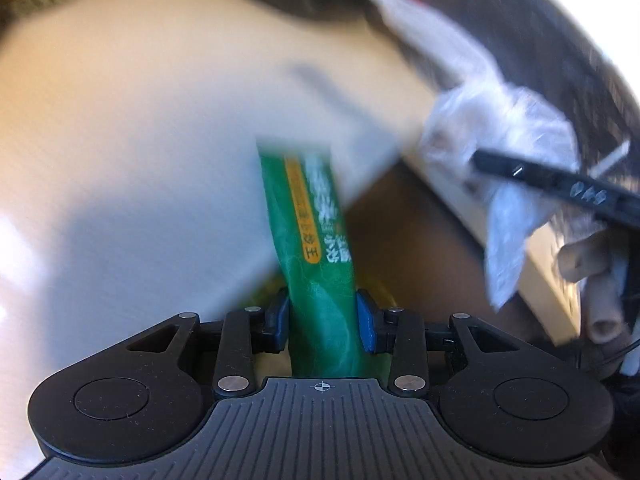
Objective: Collect trash
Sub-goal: 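Lower the packet and plastic bag into the green bin and open both tools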
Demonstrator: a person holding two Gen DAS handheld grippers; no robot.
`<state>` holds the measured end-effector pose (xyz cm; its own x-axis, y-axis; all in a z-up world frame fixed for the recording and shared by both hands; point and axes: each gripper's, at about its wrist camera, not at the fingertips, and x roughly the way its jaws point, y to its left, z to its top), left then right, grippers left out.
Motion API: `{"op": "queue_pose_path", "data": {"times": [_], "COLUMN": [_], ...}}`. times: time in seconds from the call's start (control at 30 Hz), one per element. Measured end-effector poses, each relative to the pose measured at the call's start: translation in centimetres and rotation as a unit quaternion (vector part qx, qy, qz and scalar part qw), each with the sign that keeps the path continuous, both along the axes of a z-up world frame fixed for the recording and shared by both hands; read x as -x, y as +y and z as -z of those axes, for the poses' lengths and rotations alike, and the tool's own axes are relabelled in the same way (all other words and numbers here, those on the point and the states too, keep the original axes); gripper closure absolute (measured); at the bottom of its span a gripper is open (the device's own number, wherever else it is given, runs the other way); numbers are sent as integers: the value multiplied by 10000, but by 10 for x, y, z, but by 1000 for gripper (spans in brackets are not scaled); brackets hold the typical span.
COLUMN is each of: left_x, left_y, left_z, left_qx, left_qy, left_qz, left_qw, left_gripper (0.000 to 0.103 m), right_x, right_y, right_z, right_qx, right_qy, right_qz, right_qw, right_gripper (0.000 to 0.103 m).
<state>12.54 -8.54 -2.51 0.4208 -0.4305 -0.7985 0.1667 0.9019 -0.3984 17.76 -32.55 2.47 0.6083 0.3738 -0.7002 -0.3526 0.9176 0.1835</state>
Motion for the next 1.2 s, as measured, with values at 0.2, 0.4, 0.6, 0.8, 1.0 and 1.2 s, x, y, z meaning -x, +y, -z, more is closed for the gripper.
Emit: {"op": "queue_pose_path", "data": {"times": [0.2,0.4,0.6,0.8,1.0,1.2], "left_x": [-22,-53,-67,-88,-95,-78], "left_y": [-70,-123,-153,-154,-139,-105], "left_z": [82,186,284,366,394,348], "left_qx": [164,-108,-579,-1070,-859,-412], "left_qy": [1086,1382,1029,1297,1585,1475], "left_qz": [757,729,377,-156,-503,-385], "left_qw": [9911,9877,9923,9856,9823,9875], "left_gripper": [65,67,66,65,65,65], "right_x": [34,60,72,66,48,37], "right_y": [-65,-83,-84,-82,-77,-64], "right_z": [52,101,138,167,186,219], "right_qx": [236,332,642,1045,1170,578], "right_qy": [722,1337,1688,1934,2123,2647], "right_qz": [702,779,820,686,551,381], "right_qw": [9946,9874,9801,9731,9686,9618], "right_gripper": [83,83,83,83,83,83]}}
